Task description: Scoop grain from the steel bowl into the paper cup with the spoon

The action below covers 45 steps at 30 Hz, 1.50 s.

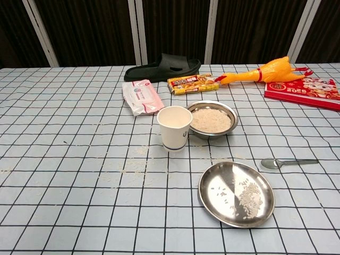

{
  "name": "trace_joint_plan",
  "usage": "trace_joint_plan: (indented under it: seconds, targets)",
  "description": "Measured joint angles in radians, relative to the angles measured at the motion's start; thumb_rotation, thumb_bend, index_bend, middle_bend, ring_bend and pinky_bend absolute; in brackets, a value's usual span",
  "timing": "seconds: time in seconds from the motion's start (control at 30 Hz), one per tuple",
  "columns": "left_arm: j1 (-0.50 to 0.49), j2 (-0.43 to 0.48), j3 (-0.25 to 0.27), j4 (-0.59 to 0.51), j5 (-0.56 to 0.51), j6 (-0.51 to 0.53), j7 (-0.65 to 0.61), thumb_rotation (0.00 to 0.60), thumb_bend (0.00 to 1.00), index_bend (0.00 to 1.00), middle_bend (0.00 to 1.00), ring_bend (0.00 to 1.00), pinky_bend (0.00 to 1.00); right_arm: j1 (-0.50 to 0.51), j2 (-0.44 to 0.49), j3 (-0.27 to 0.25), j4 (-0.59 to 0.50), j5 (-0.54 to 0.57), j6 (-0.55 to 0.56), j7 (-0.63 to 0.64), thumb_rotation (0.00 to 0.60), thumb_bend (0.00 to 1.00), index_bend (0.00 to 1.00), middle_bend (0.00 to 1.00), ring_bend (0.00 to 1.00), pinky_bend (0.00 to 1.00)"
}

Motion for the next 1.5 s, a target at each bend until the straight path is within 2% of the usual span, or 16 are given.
trace_joint_plan:
  seconds: [0.23, 0.33, 0.37, 0.43, 0.5, 0.57, 0.63, 0.77, 0.9, 1.17, 1.5]
  targets:
    - [0.002, 0.004, 0.001, -0.003, 0.002, 0.002, -0.003, 0.600, 0.00, 0.00, 0.00, 0.00, 0.00, 0.000, -0.002, -0.001, -0.003, -0.001, -0.001, -0.005, 0.600, 0.32, 0.00, 0.00, 0.00, 0.04]
    - [0.003, 0.005, 0.003, -0.003, 0.004, 0.004, -0.005, 0.600, 0.00, 0.00, 0.00, 0.00, 0.00, 0.001, -0.003, 0.004, -0.006, -0.005, 0.008, -0.003, 0.600, 0.32, 0.00, 0.01, 0.03, 0.10]
    - [0.004, 0.005, 0.003, -0.003, 0.003, 0.003, -0.008, 0.600, 0.00, 0.00, 0.00, 0.00, 0.00, 0.002, -0.005, 0.007, -0.007, -0.007, 0.012, -0.002, 0.600, 0.32, 0.00, 0.06, 0.09, 0.19]
    - [0.004, 0.007, 0.003, -0.004, 0.002, 0.001, -0.011, 0.600, 0.00, 0.00, 0.00, 0.00, 0.00, 0.004, -0.009, 0.016, -0.011, -0.010, 0.022, 0.003, 0.600, 0.32, 0.00, 0.23, 0.31, 0.43]
    - [0.004, 0.010, 0.004, -0.005, -0.003, -0.005, -0.015, 0.600, 0.00, 0.00, 0.00, 0.00, 0.00, 0.009, -0.015, 0.029, -0.020, -0.009, 0.028, 0.016, 0.600, 0.32, 0.00, 0.51, 0.61, 0.74]
    - [0.003, 0.014, 0.005, -0.006, -0.005, -0.010, -0.020, 0.600, 0.00, 0.00, 0.00, 0.00, 0.00, 0.018, -0.021, 0.042, -0.034, 0.005, 0.021, 0.037, 0.600, 0.32, 0.05, 0.67, 0.77, 0.89]
    - [0.002, 0.018, 0.006, -0.007, -0.004, -0.011, -0.024, 0.600, 0.00, 0.00, 0.00, 0.00, 0.00, 0.028, -0.024, 0.050, -0.044, 0.024, 0.001, 0.052, 0.600, 0.32, 0.16, 0.77, 0.87, 0.97]
    - [0.002, 0.023, 0.007, -0.007, 0.002, -0.011, -0.034, 0.600, 0.00, 0.00, 0.00, 0.00, 0.00, 0.072, -0.032, 0.069, -0.055, 0.080, -0.092, 0.040, 0.600, 0.32, 0.34, 0.87, 0.96, 1.00]
    - [0.001, 0.025, 0.010, -0.005, 0.009, -0.012, -0.037, 0.600, 0.00, 0.00, 0.00, 0.00, 0.00, 0.122, -0.059, 0.085, -0.031, 0.112, -0.155, -0.053, 0.600, 0.32, 0.42, 0.90, 0.97, 1.00]
    - [-0.001, 0.030, 0.013, -0.006, 0.008, -0.022, -0.047, 0.600, 0.00, 0.00, 0.00, 0.00, 0.00, 0.237, -0.203, 0.117, 0.064, 0.215, -0.289, -0.236, 0.600, 0.33, 0.46, 0.90, 0.98, 1.00]
    - [-0.005, 0.034, 0.013, -0.011, 0.001, -0.034, -0.051, 0.600, 0.00, 0.00, 0.00, 0.00, 0.00, 0.309, -0.306, 0.145, 0.130, 0.301, -0.356, -0.317, 0.600, 0.35, 0.47, 0.90, 0.98, 1.00]
